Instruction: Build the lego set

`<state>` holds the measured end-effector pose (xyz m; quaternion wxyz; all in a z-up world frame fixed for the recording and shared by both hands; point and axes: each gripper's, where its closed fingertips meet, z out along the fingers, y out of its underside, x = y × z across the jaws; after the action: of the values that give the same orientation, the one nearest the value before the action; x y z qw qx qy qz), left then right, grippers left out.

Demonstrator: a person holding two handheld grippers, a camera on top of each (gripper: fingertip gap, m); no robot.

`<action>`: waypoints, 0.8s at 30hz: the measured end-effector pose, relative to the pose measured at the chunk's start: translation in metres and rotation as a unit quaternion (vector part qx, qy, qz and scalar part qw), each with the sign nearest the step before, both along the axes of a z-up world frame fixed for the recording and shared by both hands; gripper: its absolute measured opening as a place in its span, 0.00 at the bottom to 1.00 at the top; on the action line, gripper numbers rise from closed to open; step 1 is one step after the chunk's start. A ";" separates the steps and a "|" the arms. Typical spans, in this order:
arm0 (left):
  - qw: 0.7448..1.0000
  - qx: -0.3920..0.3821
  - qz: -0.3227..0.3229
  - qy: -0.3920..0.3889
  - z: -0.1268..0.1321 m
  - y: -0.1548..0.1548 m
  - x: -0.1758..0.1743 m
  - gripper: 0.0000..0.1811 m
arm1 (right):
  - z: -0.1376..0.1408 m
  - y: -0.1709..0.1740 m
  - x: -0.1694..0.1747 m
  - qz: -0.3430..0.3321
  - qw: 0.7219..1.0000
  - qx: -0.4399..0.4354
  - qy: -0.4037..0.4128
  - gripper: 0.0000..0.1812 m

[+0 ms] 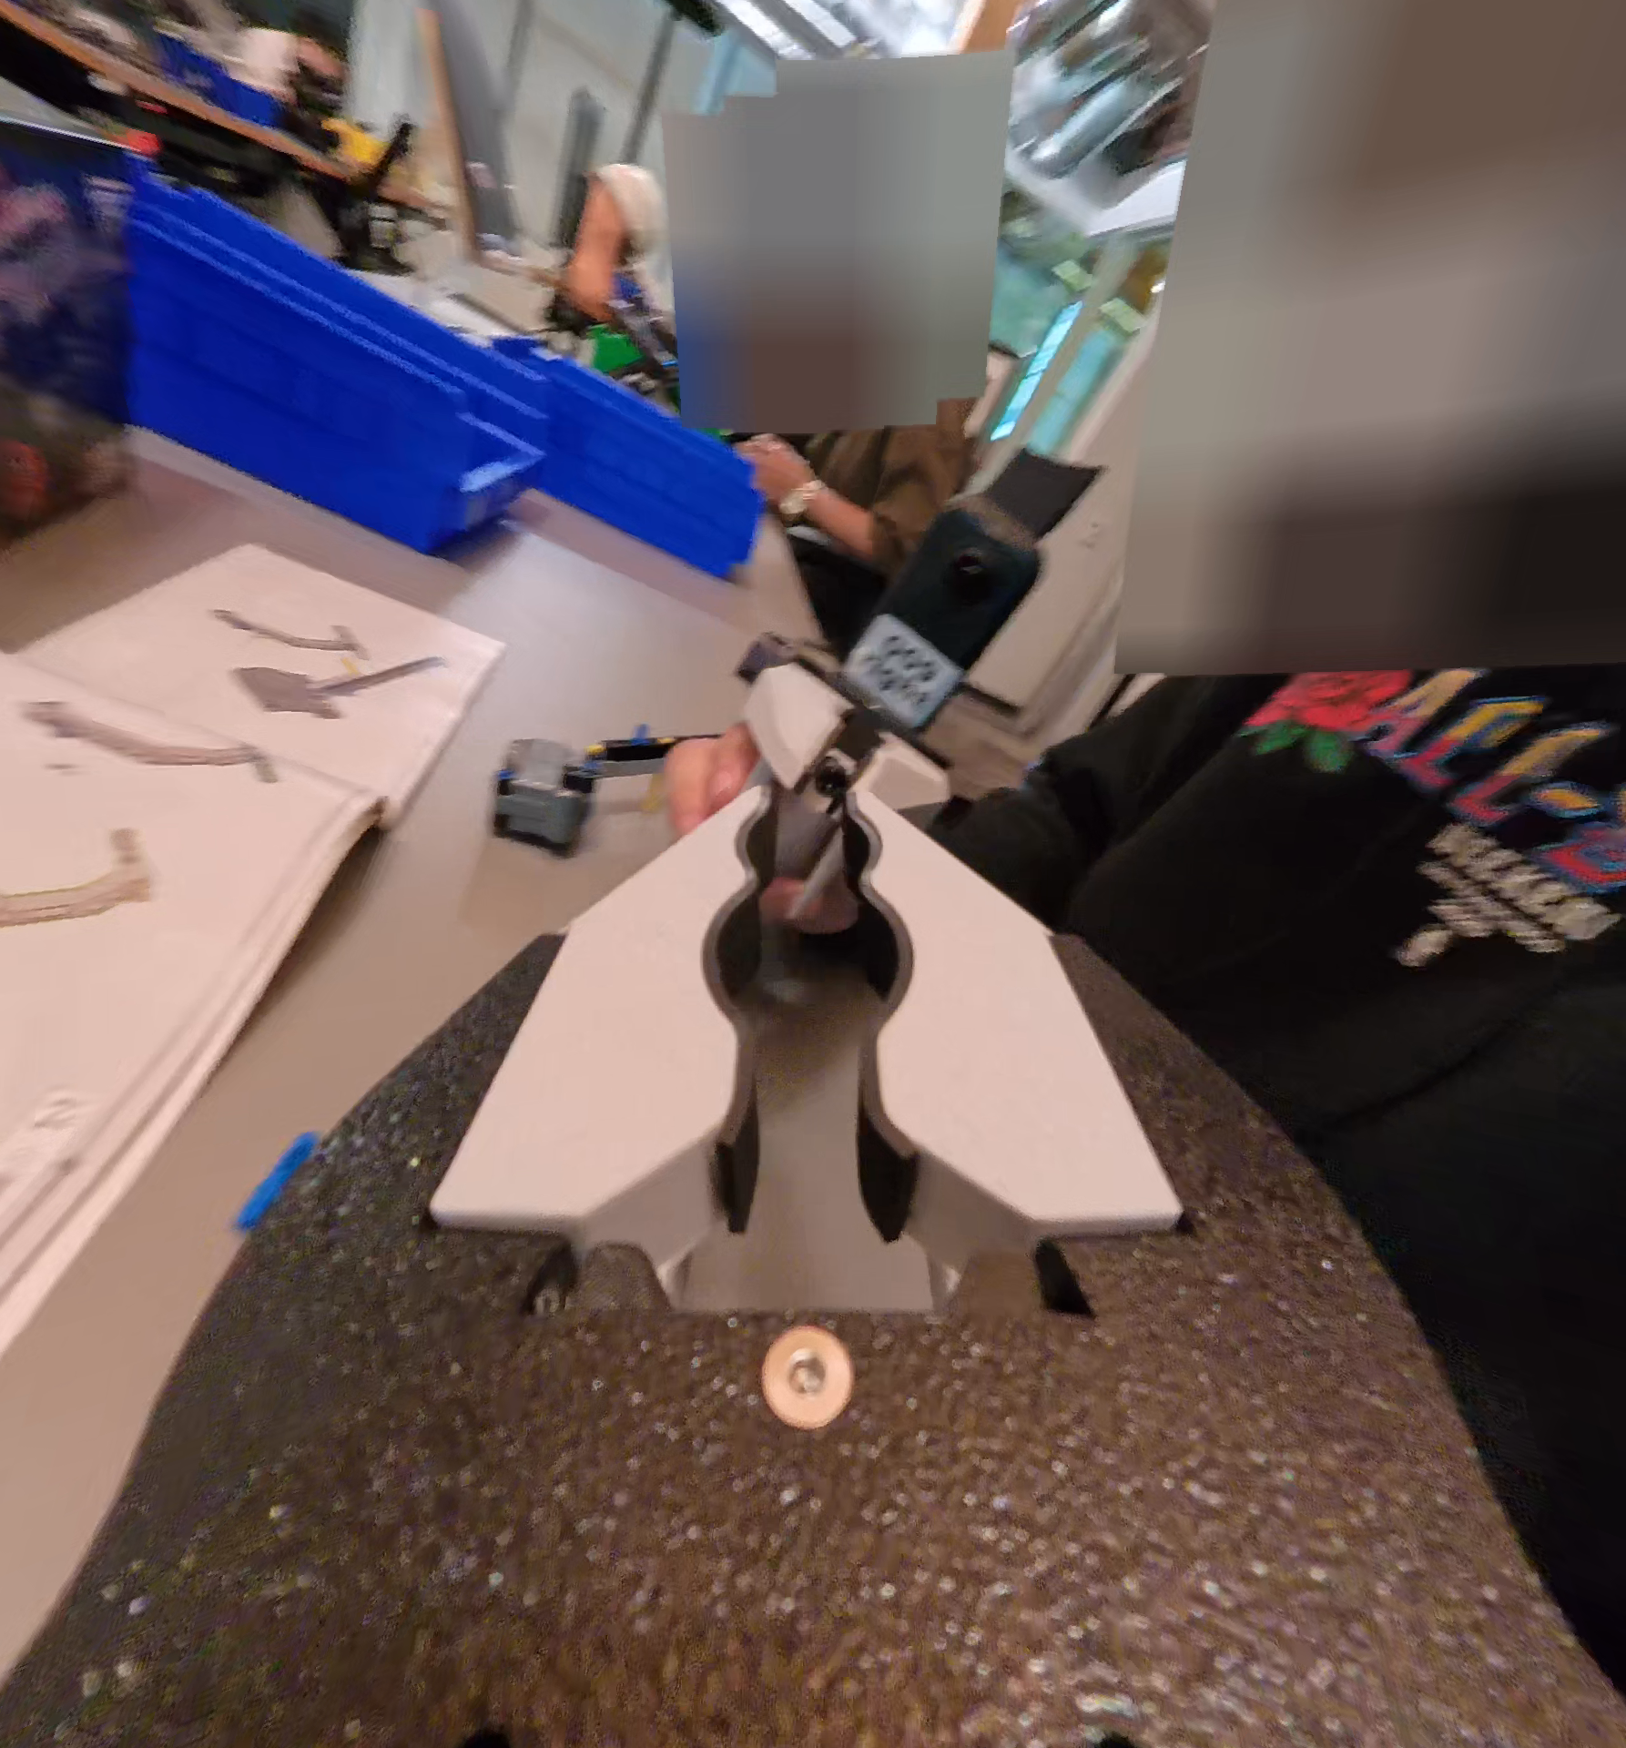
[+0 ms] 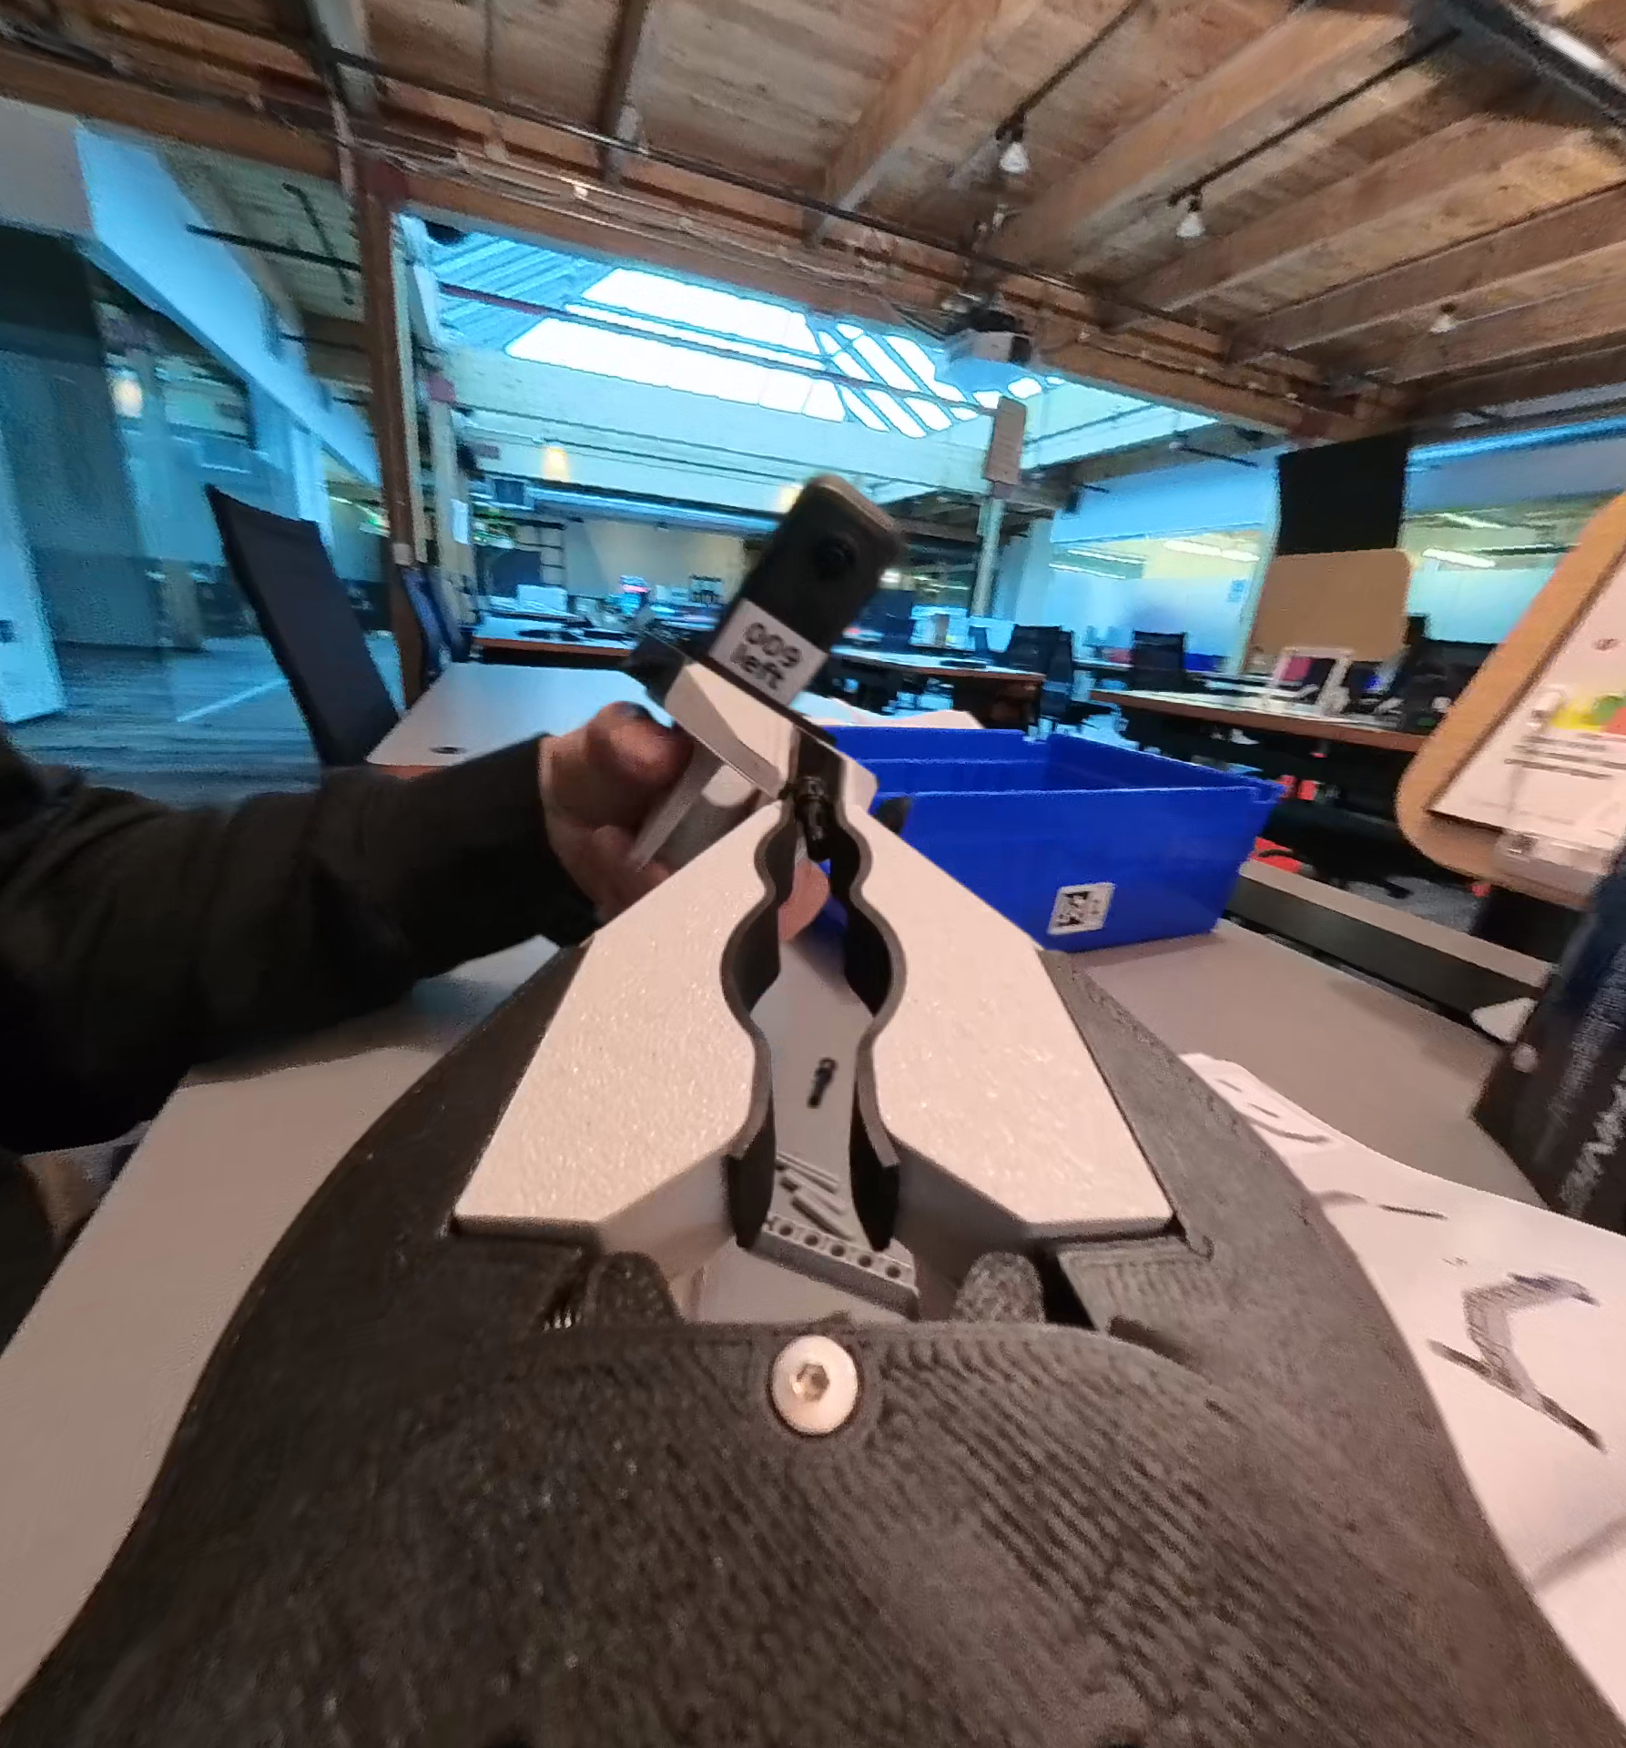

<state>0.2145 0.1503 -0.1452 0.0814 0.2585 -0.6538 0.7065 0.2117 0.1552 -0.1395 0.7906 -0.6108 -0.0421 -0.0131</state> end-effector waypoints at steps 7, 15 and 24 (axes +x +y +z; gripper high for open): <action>0.989 0.107 0.071 -0.074 -0.005 0.008 0.008 0.05 | -0.009 0.003 0.010 -0.040 0.999 -0.032 -0.010 0.02; 0.952 0.181 0.067 -0.237 0.000 0.003 -0.006 0.09 | -0.003 0.001 0.000 0.098 0.984 -0.005 0.151 0.02; 0.920 0.225 0.074 -0.311 -0.005 -0.001 -0.005 0.07 | -0.006 0.004 -0.004 0.154 0.963 -0.015 0.220 0.02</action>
<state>0.2091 0.1497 -0.1504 -0.2389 0.0844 -0.7670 0.5895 0.2081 0.1591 -0.1456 0.7634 -0.5967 0.0390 0.2441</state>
